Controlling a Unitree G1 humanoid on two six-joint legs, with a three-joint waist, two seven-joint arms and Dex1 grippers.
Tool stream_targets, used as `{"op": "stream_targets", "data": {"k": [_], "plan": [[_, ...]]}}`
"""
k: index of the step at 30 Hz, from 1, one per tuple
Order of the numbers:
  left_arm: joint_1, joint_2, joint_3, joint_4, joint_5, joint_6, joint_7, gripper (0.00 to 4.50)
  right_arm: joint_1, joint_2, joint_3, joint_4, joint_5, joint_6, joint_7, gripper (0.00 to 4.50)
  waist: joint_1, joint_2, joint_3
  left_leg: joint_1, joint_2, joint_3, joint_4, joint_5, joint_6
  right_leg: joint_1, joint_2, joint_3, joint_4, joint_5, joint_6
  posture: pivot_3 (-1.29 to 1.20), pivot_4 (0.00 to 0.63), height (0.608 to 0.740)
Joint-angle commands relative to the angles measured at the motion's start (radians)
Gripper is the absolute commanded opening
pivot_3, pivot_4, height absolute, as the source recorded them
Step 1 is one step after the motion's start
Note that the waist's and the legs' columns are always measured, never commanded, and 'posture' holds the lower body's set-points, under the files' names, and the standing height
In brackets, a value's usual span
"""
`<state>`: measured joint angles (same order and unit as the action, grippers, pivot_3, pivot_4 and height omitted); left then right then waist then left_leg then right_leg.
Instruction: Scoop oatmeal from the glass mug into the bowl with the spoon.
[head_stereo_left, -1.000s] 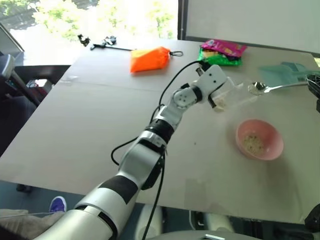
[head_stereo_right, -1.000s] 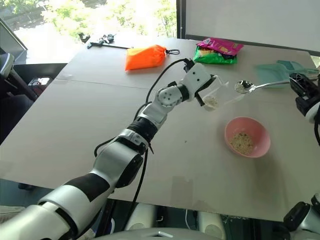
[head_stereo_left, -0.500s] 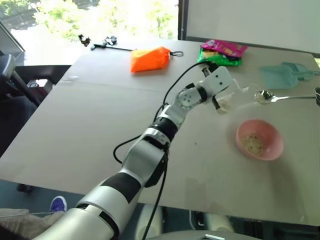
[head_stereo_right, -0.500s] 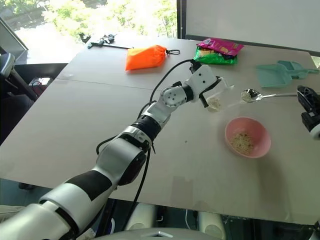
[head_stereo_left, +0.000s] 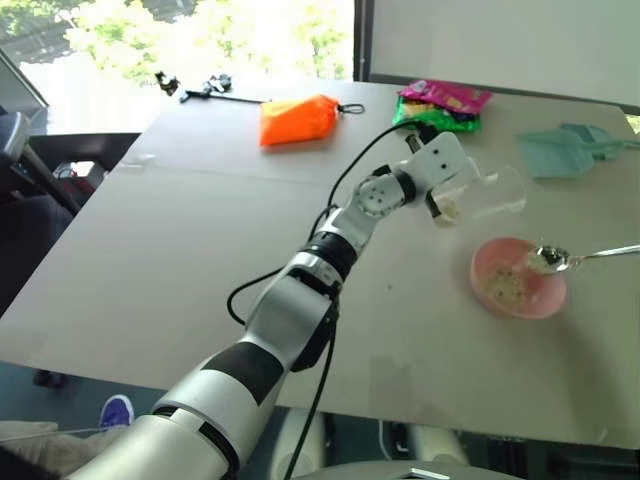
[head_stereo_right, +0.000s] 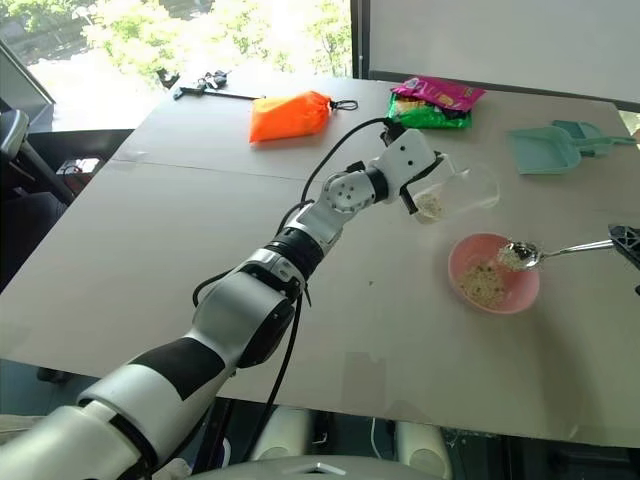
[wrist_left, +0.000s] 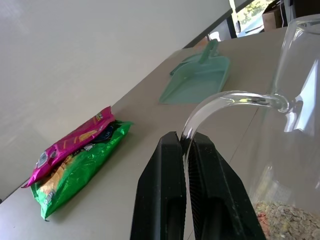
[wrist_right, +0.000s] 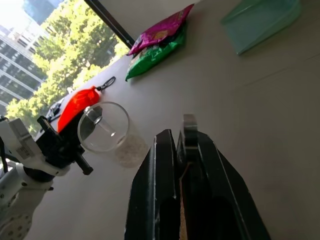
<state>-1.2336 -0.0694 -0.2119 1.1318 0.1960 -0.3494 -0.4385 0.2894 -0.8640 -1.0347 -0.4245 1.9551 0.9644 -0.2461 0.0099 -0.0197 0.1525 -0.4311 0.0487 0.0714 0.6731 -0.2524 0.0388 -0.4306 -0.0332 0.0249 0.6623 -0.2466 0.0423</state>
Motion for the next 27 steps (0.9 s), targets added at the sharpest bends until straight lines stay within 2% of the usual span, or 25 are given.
{"op": "stream_targets", "data": {"k": [1, 5, 8, 14, 15, 17, 22, 25, 27], "plan": [[-0.03, 0.012, 0.021, -0.045, -0.015, -0.017, 0.006, 0.09, -0.002, -0.123, 0.0, -0.098, -0.009, -0.025, -0.007, 0.0, -0.002, 0.001, 0.0, 0.0, 0.0, 0.0, 0.0, 0.0, 0.0, 0.0, 0.0, 0.0, 0.0, 0.0, 0.0, 0.0, 0.15, 0.74], [-0.019, 0.035, 0.035, -0.081, -0.028, -0.006, -0.007, 0.09, -0.014, -0.263, 0.015, -0.205, -0.158, 0.013, 0.056, 0.0, 0.0, 0.001, 0.0, 0.0, 0.0, 0.0, 0.0, 0.0, 0.0, 0.0, 0.0, 0.0, 0.0, 0.0, 0.0, 0.0, 0.15, 0.74], [0.001, 0.053, 0.041, -0.121, -0.039, 0.003, -0.023, 0.09, -0.006, -0.34, 0.041, -0.307, -0.353, 0.045, 0.166, 0.0, 0.003, 0.001, 0.0, -0.001, 0.0, -0.001, 0.0, 0.0, 0.0, 0.0, 0.0, -0.001, -0.001, 0.0, 0.001, 0.0, 0.15, 0.74], [0.077, 0.086, 0.038, -0.245, -0.051, 0.045, -0.046, 0.09, -0.003, -0.35, 0.067, -0.375, -0.672, 0.011, 0.349, 0.0, 0.006, 0.001, 0.0, -0.003, -0.004, -0.002, 0.001, 0.002, -0.003, 0.001, -0.001, 0.002, -0.001, -0.003, 0.004, 0.0, 0.15, 0.74], [0.091, 0.091, 0.039, -0.269, -0.055, 0.057, -0.048, 0.09, -0.004, -0.335, 0.066, -0.372, -0.687, 0.01, 0.366, 0.0, 0.006, 0.001, 0.0, -0.002, -0.004, -0.002, 0.001, 0.002, -0.003, 0.001, -0.001, 0.002, -0.001, -0.003, 0.005, 0.0, 0.15, 0.74], [0.118, 0.097, 0.045, -0.319, -0.068, 0.085, -0.051, 0.09, -0.041, -0.281, 0.064, -0.327, -0.609, -0.005, 0.337, 0.0, 0.005, 0.0, 0.001, -0.002, -0.004, -0.002, 0.001, 0.002, -0.003, 0.002, -0.001, 0.003, -0.001, -0.003, 0.005, 0.0, 0.15, 0.74], [0.218, 0.097, 0.066, -0.484, -0.114, 0.187, -0.056, 0.09, -0.165, -0.115, 0.115, -0.147, -0.198, -0.162, 0.134, 0.0, 0.004, 0.0, 0.001, -0.001, -0.004, -0.003, 0.002, 0.002, -0.004, 0.004, -0.001, 0.002, 0.0, -0.003, 0.004, 0.0, 0.15, 0.74], [0.274, 0.102, 0.075, -0.588, -0.133, 0.265, -0.044, 0.09, -0.294, -0.087, 0.229, -0.125, -0.029, -0.272, 0.02, 0.0, -0.005, 0.002, 0.0, 0.001, -0.004, -0.003, 0.003, 0.002, -0.003, 0.004, -0.001, 0.004, 0.001, -0.003, 0.004, 0.0, 0.15, 0.74], [0.3, 0.11, 0.079, -0.642, -0.138, 0.297, -0.036, 0.09, -0.371, -0.084, 0.311, -0.119, 0.006, -0.306, -0.021, 0.0, -0.008, 0.002, 0.0, 0.002, -0.004, -0.003, 0.004, 0.0, 0.0, 0.005, -0.001, 0.004, 0.002, -0.003, 0.004, 0.0, 0.15, 0.74]]}}
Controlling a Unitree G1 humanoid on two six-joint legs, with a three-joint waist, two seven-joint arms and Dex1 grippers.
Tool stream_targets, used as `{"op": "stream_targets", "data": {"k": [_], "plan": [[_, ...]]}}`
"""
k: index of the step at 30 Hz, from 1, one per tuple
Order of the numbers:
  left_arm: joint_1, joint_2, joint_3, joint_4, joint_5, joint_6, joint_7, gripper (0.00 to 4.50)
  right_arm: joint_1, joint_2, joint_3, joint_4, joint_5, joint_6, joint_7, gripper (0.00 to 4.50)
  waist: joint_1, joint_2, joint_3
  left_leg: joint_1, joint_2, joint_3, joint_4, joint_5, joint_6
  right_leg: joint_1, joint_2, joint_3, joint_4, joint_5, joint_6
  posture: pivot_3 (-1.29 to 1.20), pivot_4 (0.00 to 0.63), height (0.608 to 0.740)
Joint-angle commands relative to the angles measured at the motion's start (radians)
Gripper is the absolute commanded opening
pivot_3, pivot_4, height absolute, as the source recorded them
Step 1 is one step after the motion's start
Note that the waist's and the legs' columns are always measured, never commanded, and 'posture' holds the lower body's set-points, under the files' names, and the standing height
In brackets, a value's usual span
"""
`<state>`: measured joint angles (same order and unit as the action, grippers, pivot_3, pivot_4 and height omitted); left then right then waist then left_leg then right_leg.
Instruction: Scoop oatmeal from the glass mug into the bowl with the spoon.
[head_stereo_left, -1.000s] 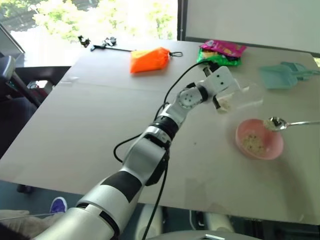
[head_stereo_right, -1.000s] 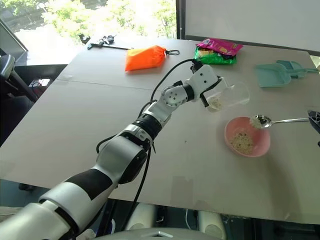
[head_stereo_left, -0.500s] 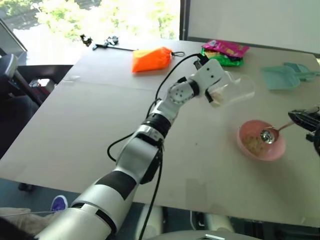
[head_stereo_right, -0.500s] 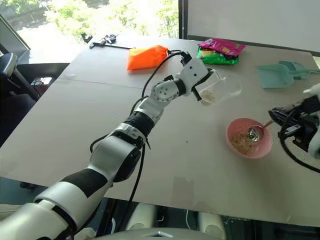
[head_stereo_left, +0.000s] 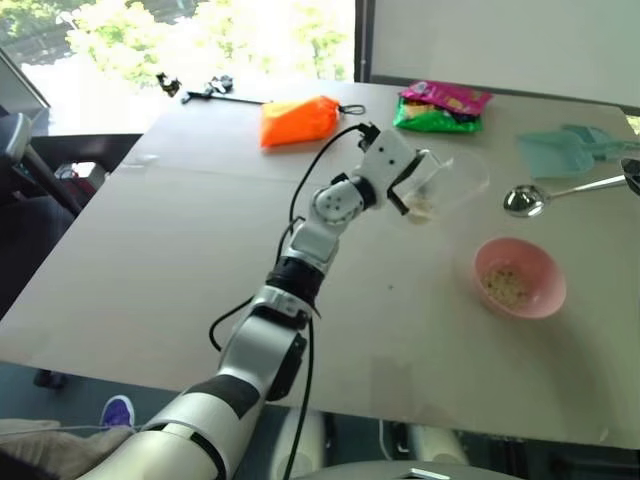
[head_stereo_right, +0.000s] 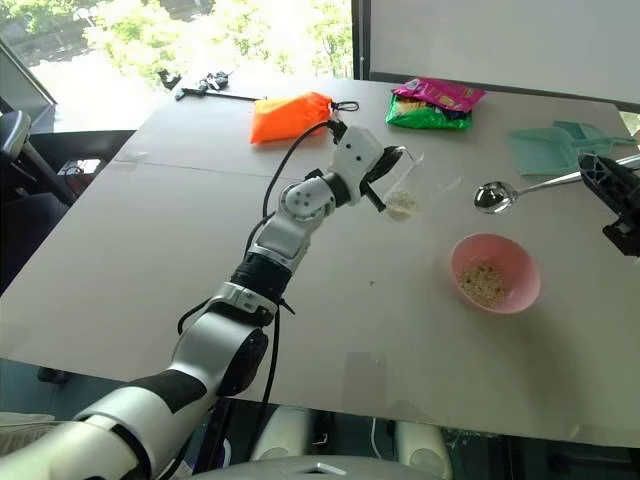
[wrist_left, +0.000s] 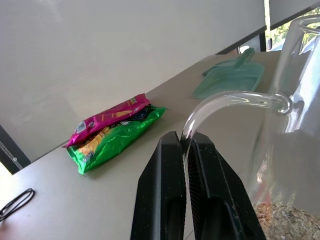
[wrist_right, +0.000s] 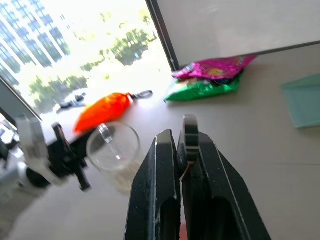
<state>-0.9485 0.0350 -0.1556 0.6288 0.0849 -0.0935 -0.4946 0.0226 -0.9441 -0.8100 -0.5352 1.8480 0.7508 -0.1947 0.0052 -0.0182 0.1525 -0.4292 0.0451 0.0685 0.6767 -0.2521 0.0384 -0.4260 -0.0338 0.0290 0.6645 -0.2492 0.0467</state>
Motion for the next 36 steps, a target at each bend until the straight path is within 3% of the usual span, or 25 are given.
{"op": "stream_targets", "data": {"k": [1, 9, 17, 23, 24, 26, 30, 31, 32, 33, 36], "plan": [[0.026, 0.007, 0.029, -0.168, -0.034, 0.063, 0.026, 0.09, -0.145, 0.003, 0.13, -0.003, 0.119, -0.103, -0.083, 0.0, -0.006, 0.0, 0.0, 0.0, 0.0, 0.0, 0.001, 0.0, 0.0, 0.0, 0.0, 0.0, 0.0, 0.0, 0.0, 0.0, 0.15, 0.74], [0.138, 0.034, 0.046, -0.41, -0.059, 0.185, 0.063, 0.09, -0.447, 0.071, 0.408, 0.146, 0.068, -0.099, -0.09, 0.0, -0.009, 0.001, 0.0, -0.001, 0.001, -0.001, 0.007, 0.0, 0.0, 0.003, 0.0, -0.001, 0.0, 0.001, 0.001, 0.0, 0.15, 0.74], [0.247, 0.062, 0.085, -0.603, -0.083, 0.261, 0.104, 0.09, -0.644, 0.116, 0.581, 0.314, -0.036, 0.015, -0.022, 0.0, 0.008, 0.001, 0.0, -0.002, 0.001, -0.001, 0.008, 0.0, 0.0, 0.003, -0.001, -0.001, 0.0, 0.001, 0.001, 0.0, 0.15, 0.74], [0.269, 0.065, 0.084, -0.586, -0.088, 0.261, 0.124, 0.09, -0.754, 0.146, 0.717, 0.281, -0.286, 0.086, 0.095, 0.0, 0.008, 0.001, 0.0, -0.002, 0.002, -0.001, 0.008, -0.002, 0.003, 0.003, 0.0, -0.002, 0.0, 0.001, 0.001, 0.0, 0.15, 0.74], [0.276, 0.064, 0.082, -0.577, -0.087, 0.255, 0.127, 0.0, -0.771, 0.158, 0.731, 0.274, -0.319, 0.089, 0.117, 0.74, 0.007, 0.001, 0.0, -0.002, 0.002, -0.002, 0.008, -0.002, 0.003, 0.003, 0.0, -0.002, 0.0, 0.001, 0.001, 0.0, 0.15, 0.74], [0.29, 0.058, 0.085, -0.564, -0.095, 0.247, 0.13, 0.0, -0.791, 0.172, 0.75, 0.262, -0.383, 0.1, 0.158, 1.39, 0.008, 0.001, 0.0, -0.002, 0.002, -0.002, 0.008, -0.002, 0.004, 0.003, -0.001, -0.002, 0.0, 0.001, 0.001, 0.0, 0.15, 0.74], [0.327, 0.03, 0.149, -0.536, -0.174, 0.249, 0.142, 0.0, -0.757, 0.115, 0.729, 0.198, -0.53, 0.094, 0.271, 3.13, 0.012, 0.001, 0.0, -0.003, 0.002, -0.004, 0.008, -0.002, 0.004, 0.003, -0.001, -0.004, -0.001, 0.001, 0.001, 0.0, 0.15, 0.74], [0.336, 0.029, 0.169, -0.522, -0.187, 0.244, 0.15, 0.0, -0.73, 0.093, 0.703, 0.175, -0.561, 0.086, 0.3, 3.8, 0.012, 0.001, 0.0, -0.004, 0.002, -0.004, 0.008, -0.003, 0.004, 0.003, -0.002, -0.004, -0.001, 0.001, 0.001, 0.0, 0.0, 0.74], [0.344, 0.024, 0.199, -0.502, -0.21, 0.231, 0.159, 0.0, -0.69, 0.084, 0.657, 0.154, -0.571, 0.066, 0.327, 4.17, 0.012, 0.002, -0.021, -0.004, 0.003, -0.004, 0.008, -0.003, 0.005, 0.003, -0.002, -0.004, -0.002, 0.001, 0.001, 0.0, 0.0, 0.74], [0.35, 0.022, 0.23, -0.474, -0.231, 0.211, 0.166, 0.0, -0.636, 0.064, 0.615, 0.124, -0.616, 0.035, 0.362, 4.47, 0.015, 0.003, -0.043, -0.009, 0.003, -0.005, 0.008, 0.0, 0.0, -0.001, -0.003, -0.006, -0.002, 0.001, 0.001, 0.0, 0.0, 0.74], [0.362, 0.046, 0.284, -0.387, -0.255, 0.148, 0.17, 0.0, -0.45, 0.059, 0.475, 0.059, -0.702, -0.08, 0.549, 4.47, 0.017, 0.001, -0.065, -0.009, -0.002, -0.006, 0.005, -0.001, 0.0, -0.001, -0.002, -0.005, -0.004, 0.001, 0.001, 0.0, 0.0, 0.74]]}}
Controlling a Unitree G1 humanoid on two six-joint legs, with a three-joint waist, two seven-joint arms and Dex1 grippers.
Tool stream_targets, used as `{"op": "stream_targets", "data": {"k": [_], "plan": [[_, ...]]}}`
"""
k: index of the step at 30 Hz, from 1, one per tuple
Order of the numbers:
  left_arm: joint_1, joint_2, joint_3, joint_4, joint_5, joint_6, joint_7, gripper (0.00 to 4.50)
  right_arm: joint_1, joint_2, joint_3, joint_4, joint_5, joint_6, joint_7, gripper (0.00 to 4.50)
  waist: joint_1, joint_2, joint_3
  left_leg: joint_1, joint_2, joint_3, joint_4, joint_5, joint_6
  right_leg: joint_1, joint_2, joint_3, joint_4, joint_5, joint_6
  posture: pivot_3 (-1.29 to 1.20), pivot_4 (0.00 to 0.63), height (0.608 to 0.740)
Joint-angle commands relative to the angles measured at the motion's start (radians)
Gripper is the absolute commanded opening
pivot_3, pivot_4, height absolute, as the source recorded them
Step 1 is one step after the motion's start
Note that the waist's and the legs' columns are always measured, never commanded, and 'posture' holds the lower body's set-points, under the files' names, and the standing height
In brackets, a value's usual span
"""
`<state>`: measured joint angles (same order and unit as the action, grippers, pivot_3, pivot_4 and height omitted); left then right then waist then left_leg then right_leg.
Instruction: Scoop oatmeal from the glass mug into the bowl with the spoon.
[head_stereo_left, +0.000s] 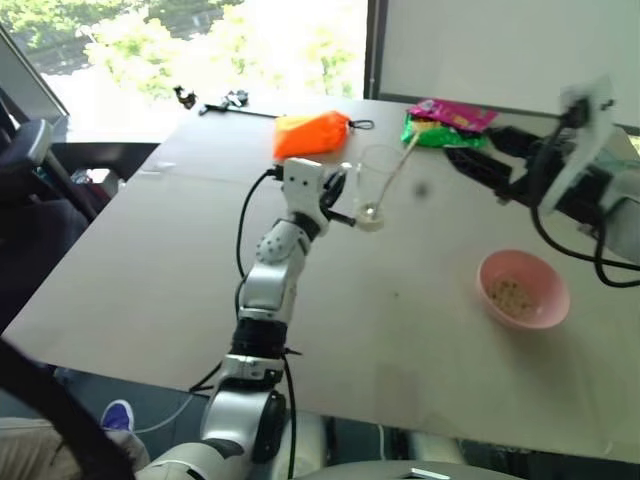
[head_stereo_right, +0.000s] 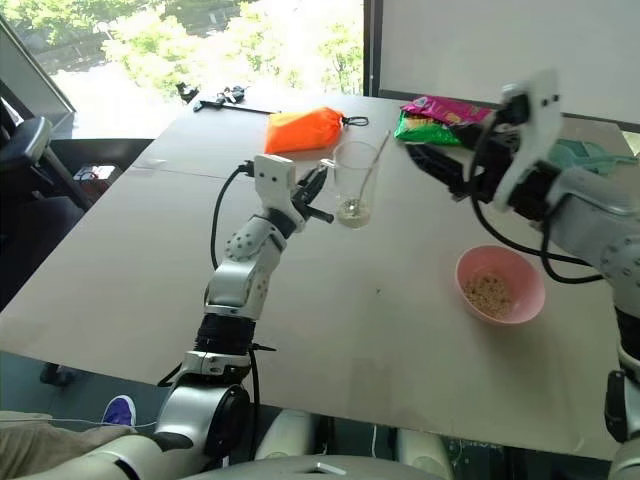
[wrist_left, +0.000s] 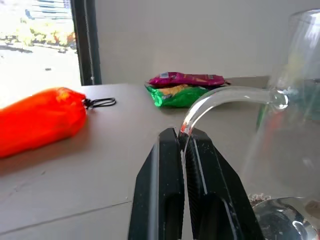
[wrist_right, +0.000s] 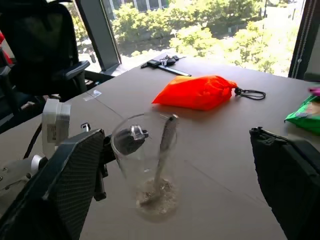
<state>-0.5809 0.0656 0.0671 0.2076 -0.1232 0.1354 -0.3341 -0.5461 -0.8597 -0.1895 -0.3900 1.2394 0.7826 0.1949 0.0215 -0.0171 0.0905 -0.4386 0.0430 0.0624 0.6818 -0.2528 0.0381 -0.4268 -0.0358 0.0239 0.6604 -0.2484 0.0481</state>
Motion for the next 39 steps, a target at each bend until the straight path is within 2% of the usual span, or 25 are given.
{"op": "stream_targets", "data": {"k": [1, 3, 5, 7, 12, 16, 17, 18, 20, 25, 26, 39], "plan": [[-0.005, 0.022, 0.076, 0.058, -0.056, -0.094, 0.007, 0.0, 0.186, -0.048, -0.171, -0.105, -0.165, -0.138, 0.192, 4.47, 0.001, 0.0, -0.005, 0.001, 0.0, 0.0, 0.0, 0.0, 0.0, 0.002, 0.0, 0.0, 0.0, 0.0, 0.0, 0.0, 0.0, 0.74], [-0.007, 0.047, 0.09, 0.126, -0.056, -0.136, -0.011, 0.0, 0.336, -0.09, -0.225, -0.125, -0.266, -0.179, 0.299, 4.47, 0.002, 0.001, -0.01, 0.008, -0.001, 0.001, 0.001, -0.003, 0.005, 0.011, 0.001, 0.0, -0.002, -0.001, 0.001, 0.0, 0.0, 0.74], [-0.01, 0.059, 0.112, 0.192, -0.066, -0.179, -0.017, 0.0, 0.519, -0.068, -0.304, -0.132, -0.385, -0.288, 0.406, 4.47, 0.002, -0.001, -0.016, 0.011, -0.002, 0.001, 0.003, -0.003, 0.006, 0.014, 0.001, 0.0, -0.001, -0.001, 0.001, 0.0, 0.0, 0.74], [-0.009, 0.065, 0.118, 0.241, -0.065, -0.215, -0.023, 0.0, 0.643, -0.038, -0.348, -0.127, -0.498, -0.382, 0.448, 4.47, 0.001, -0.002, -0.019, 0.014, -0.002, 0.0, 0.005, -0.003, 0.006, 0.018, 0.002, 0.001, -0.001, -0.001, 0.001, 0.0, 0.0, 0.74], [-0.015, 0.063, 0.134, 0.347, -0.074, -0.286, -0.043, 0.0, 0.849, 0.061, -0.428, -0.107, -0.591, -0.493, 0.543, 4.47, -0.008, -0.003, -0.028, 0.025, -0.003, 0.001, 0.005, -0.003, 0.006, 0.026, 0.002, 0.003, 0.001, -0.001, 0.001, 0.0, 0.0, 0.74], [-0.036, 0.068, 0.136, 0.444, -0.072, -0.332, -0.054, 0.0, 0.891, 0.099, -0.427, -0.106, -0.625, -0.509, 0.549, 4.47, -0.018, 0.001, -0.035, 0.027, -0.002, 0.002, 0.005, -0.003, 0.006, 0.026, 0.003, 0.004, 0.002, -0.001, 0.001, 0.0, 0.0, 0.74], [-0.04, 0.07, 0.136, 0.463, -0.072, -0.344, -0.057, 0.69, 0.897, 0.103, -0.421, -0.106, -0.64, -0.516, 0.553, 4.5, -0.02, 0.001, -0.037, 0.027, -0.002, 0.003, 0.005, -0.003, 0.006, 0.026, 0.003, 0.005, 0.002, -0.001, 0.001, 0.0, 0.0, 0.74], [-0.043, 0.07, 0.136, 0.476, -0.072, -0.354, -0.06, 0.94, 0.898, 0.111, -0.418, -0.108, -0.641, -0.516, 0.553, 4.5, -0.021, 0.002, -0.039, 0.027, -0.002, 0.003, 0.005, -0.003, 0.006, 0.026, 0.003, 0.005, 0.002, -0.001, 0.001, 0.0, 0.0, 0.74], [-0.045, 0.069, 0.134, 0.492, -0.073, -0.369, -0.064, 1.84, 0.896, 0.122, -0.418, -0.113, -0.636, -0.509, 0.548, 4.5, -0.021, 0.002, -0.042, 0.028, -0.002, 0.003, 0.005, -0.003, 0.006, 0.027, 0.003, 0.005, 0.002, -0.001, 0.001, 0.0, 0.0, 0.74], [-0.014, 0.069, 0.129, 0.508, -0.071, -0.405, -0.072, 4.32, 0.878, 0.123, -0.393, -0.149, -0.638, -0.476, 0.533, 4.5, -0.019, 0.005, -0.045, 0.027, -0.002, 0.003, 0.005, -0.003, 0.006, 0.027, 0.003, 0.005, 0.002, -0.001, 0.001, 0.0, 0.0, 0.74], [-0.003, 0.069, 0.128, 0.493, -0.074, -0.405, -0.074, 4.45, 0.871, 0.121, -0.387, -0.158, -0.636, -0.465, 0.525, 4.5, -0.02, 0.006, -0.046, 0.028, -0.002, 0.002, 0.005, -0.003, 0.006, 0.027, 0.003, 0.005, 0.002, -0.001, 0.001, 0.0, 0.0, 0.74], [0.18, 0.119, 0.118, 0.176, -0.102, -0.269, -0.089, 4.45, 0.855, 0.128, -0.356, -0.181, -0.634, -0.419, 0.535, 4.5, -0.022, 0.007, -0.053, 0.028, -0.002, 0.002, 0.005, -0.003, 0.006, 0.027, 0.003, 0.005, 0.002, -0.001, 0.001, 0.0, 0.0, 0.74]]}}
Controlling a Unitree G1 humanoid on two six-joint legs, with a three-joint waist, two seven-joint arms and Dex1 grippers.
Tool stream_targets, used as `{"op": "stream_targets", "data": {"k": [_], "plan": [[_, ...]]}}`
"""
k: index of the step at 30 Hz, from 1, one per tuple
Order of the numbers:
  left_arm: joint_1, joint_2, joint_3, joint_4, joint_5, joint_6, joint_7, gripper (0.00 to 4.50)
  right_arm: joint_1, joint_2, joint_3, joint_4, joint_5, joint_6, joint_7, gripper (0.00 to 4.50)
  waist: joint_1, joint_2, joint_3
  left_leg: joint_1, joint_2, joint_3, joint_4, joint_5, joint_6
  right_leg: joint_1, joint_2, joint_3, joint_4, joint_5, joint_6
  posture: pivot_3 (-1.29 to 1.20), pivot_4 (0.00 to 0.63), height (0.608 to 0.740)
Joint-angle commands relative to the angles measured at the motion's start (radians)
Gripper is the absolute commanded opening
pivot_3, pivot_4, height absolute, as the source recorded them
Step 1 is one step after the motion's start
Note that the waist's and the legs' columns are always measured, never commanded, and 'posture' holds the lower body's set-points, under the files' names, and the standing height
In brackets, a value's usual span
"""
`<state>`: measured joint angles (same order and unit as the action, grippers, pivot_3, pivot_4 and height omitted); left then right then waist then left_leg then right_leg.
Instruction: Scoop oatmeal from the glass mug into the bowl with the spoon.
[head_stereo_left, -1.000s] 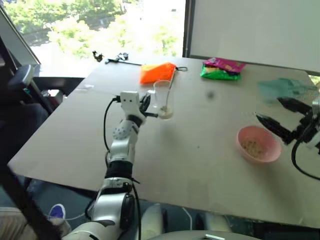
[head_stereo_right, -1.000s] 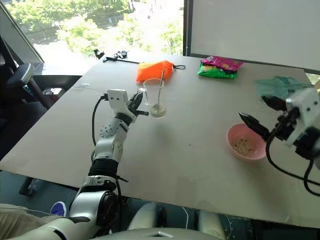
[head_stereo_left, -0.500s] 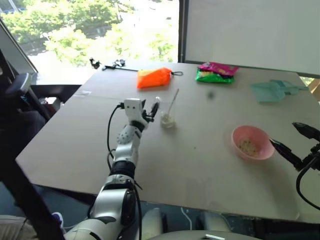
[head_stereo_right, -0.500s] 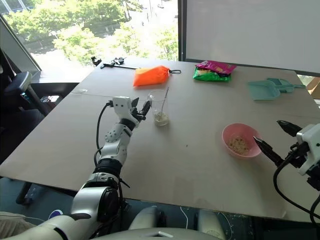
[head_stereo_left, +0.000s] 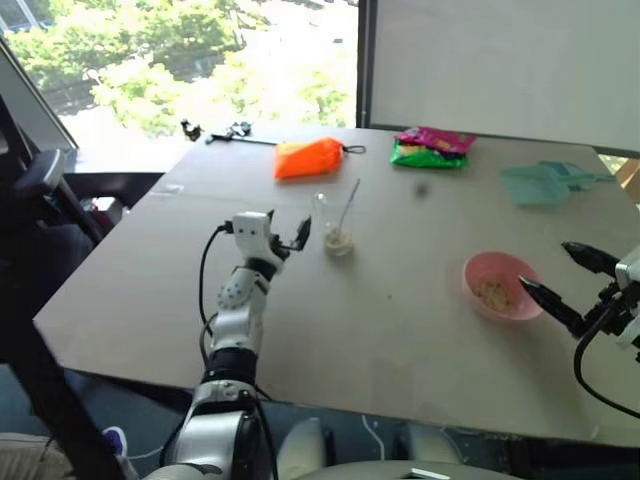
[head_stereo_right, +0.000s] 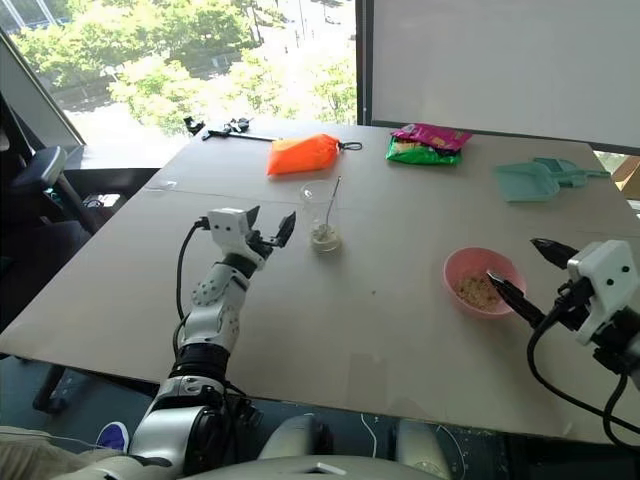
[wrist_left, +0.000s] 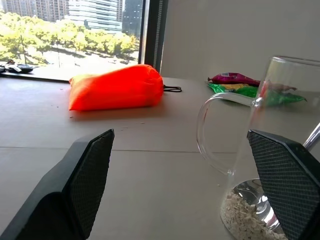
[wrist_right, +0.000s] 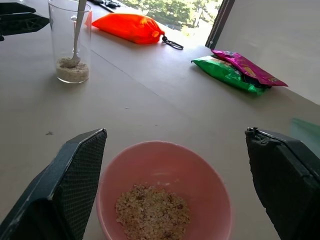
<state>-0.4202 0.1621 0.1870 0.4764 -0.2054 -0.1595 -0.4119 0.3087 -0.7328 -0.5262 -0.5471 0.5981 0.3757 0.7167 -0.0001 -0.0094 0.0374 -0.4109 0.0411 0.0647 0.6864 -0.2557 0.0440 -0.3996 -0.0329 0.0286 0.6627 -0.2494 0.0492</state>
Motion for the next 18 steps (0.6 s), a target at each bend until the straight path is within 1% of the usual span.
{"op": "stream_targets", "data": {"k": [1, 3, 5, 7, 8, 10, 13, 15, 18], "plan": [[0.034, 0.03, -0.001, -0.122, -0.027, 0.042, -0.014, 4.45, 0.007, 0.003, -0.023, -0.023, 0.006, -0.016, 0.019, 4.5, 0.0, 0.0, -0.001, 0.0, 0.0, 0.0, 0.0, 0.0, 0.0, 0.0, 0.0, 0.0, 0.0, 0.0, 0.0, 0.0, 0.0, 0.74], [0.084, 0.056, -0.003, -0.219, -0.055, 0.097, -0.045, 4.45, 0.04, 0.002, -0.044, -0.031, 0.019, -0.023, 0.054, 4.5, -0.001, -0.001, -0.002, 0.0, 0.0, 0.0, 0.0, 0.0, 0.0, 0.0, 0.0, 0.0, 0.0, 0.0, 0.0, 0.0, 0.0, 0.74], [0.164, 0.104, -0.007, -0.36, -0.103, 0.18, -0.1, 4.45, 0.084, 0.004, -0.083, -0.029, 0.03, -0.037, 0.092, 4.5, -0.003, -0.002, -0.003, 0.0, 0.0, 0.0, -0.001, 0.0, 0.0, 0.0, 0.0, 0.0, 0.0, 0.0, 0.0, 0.0, 0.0, 0.74], [0.263, 0.176, -0.012, -0.518, -0.164, 0.278, -0.172, 4.45, 0.135, 0.002, -0.132, -0.016, 0.032, -0.049, 0.133, 4.5, -0.007, -0.001, -0.004, 0.0, 0.001, -0.001, -0.002, 0.0, 0.0, 0.0, -0.001, 0.0, 0.0, 0.0, 0.0, 0.0, 0.0, 0.74], [0.321, 0.228, -0.004, -0.602, -0.206, 0.338, -0.214, 4.45, 0.162, 0.001, -0.165, -0.002, 0.029, -0.051, 0.15, 4.5, -0.008, -0.001, -0.004, 0.001, 0.001, -0.001, -0.002, 0.0, 0.0, 0.0, -0.001, 0.0, 0.0, 0.0, 0.0, 0.0, 0.0, 0.74], [0.398, 0.307, 0.023, -0.714, -0.266, 0.426, -0.26, 4.45, 0.201, -0.001, -0.211, 0.024, 0.02, -0.058, 0.176, 4.5, -0.013, -0.002, -0.005, 0.001, 0.001, -0.001, -0.002, 0.0, 0.0, 0.0, -0.001, 0.0, 0.0, -0.001, -0.002, 0.0, 0.0, 0.74], [0.466, 0.401, 0.069, -0.808, -0.334, 0.52, -0.291, 4.45, 0.238, -0.005, -0.252, 0.069, -0.008, -0.083, 0.205, 4.5, -0.011, -0.002, -0.005, 0.009, 0.005, -0.002, -0.003, -0.001, -0.001, 0.006, -0.002, 0.0, -0.001, -0.003, -0.004, 0.0, 0.0, 0.74], [0.518, 0.479, 0.125, -0.859, -0.388, 0.583, -0.336, 4.45, 0.264, -0.019, -0.27, 0.125, -0.045, -0.102, 0.23, 4.5, -0.014, -0.002, -0.006, 0.015, 0.006, -0.001, -0.004, -0.003, -0.005, 0.01, -0.004, 0.001, -0.001, -0.005, -0.001, 0.0, 0.0, 0.74], [0.562, 0.548, 0.185, -0.879, -0.429, 0.631, -0.371, 4.45, 0.277, -0.04, -0.272, 0.184, -0.072, -0.115, 0.264, 4.5, -0.017, -0.002, -0.006, 0.019, 0.008, 0.002, -0.004, -0.004, -0.006, 0.01, -0.009, 0.001, -0.001, -0.006, -0.001, 0.0, 0.0, 0.74]]}}
